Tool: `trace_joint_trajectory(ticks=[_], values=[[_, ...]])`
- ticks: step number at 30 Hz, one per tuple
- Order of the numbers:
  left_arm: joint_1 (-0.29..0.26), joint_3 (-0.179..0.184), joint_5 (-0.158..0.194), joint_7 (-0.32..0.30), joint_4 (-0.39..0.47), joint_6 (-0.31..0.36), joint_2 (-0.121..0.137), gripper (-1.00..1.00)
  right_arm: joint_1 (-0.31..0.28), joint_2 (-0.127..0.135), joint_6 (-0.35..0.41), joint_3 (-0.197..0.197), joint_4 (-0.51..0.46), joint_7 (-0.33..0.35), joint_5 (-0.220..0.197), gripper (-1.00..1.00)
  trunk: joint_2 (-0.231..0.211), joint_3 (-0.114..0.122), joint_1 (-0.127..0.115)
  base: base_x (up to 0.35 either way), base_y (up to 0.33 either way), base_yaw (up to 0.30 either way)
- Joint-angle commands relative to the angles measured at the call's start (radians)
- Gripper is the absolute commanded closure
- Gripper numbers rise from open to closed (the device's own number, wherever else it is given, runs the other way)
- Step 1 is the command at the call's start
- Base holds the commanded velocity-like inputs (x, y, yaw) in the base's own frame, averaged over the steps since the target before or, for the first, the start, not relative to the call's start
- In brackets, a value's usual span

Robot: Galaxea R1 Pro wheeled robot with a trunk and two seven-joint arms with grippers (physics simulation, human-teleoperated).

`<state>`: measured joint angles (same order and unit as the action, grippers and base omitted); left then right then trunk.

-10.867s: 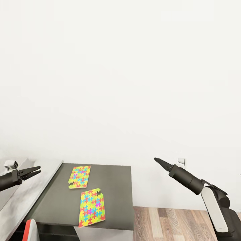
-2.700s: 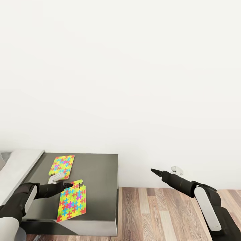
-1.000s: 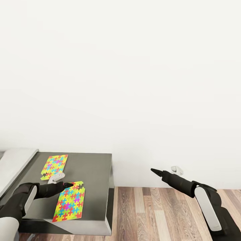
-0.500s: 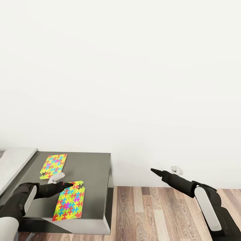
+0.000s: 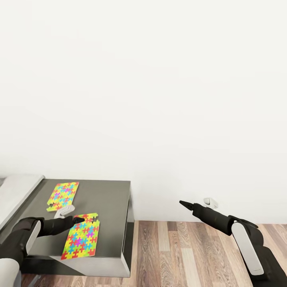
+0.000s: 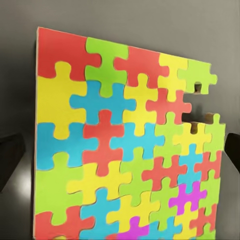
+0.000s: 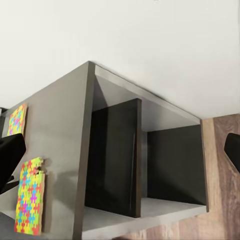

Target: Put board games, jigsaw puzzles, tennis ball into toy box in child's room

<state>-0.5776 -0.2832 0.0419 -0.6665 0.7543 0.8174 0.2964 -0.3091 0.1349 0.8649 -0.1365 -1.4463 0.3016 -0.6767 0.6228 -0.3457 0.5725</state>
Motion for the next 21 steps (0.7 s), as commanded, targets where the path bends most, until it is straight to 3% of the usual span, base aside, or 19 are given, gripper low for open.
trace_joint_trajectory(ticks=[1,21], values=[[-0.001,-0.002,0.004,-0.001,0.000,0.008,0.000,-1.00,-0.001,0.000,0.005,-0.002,0.000,0.007,0.005,-1.00,0.001,-0.001,0.000,-0.026,-0.025,0.000],[-0.001,-0.001,0.001,-0.001,-0.001,0.011,-0.003,-1.00,-0.001,0.000,0.006,-0.002,0.000,0.007,0.005,-1.00,0.001,-0.001,0.000,-0.004,-0.012,0.000]])
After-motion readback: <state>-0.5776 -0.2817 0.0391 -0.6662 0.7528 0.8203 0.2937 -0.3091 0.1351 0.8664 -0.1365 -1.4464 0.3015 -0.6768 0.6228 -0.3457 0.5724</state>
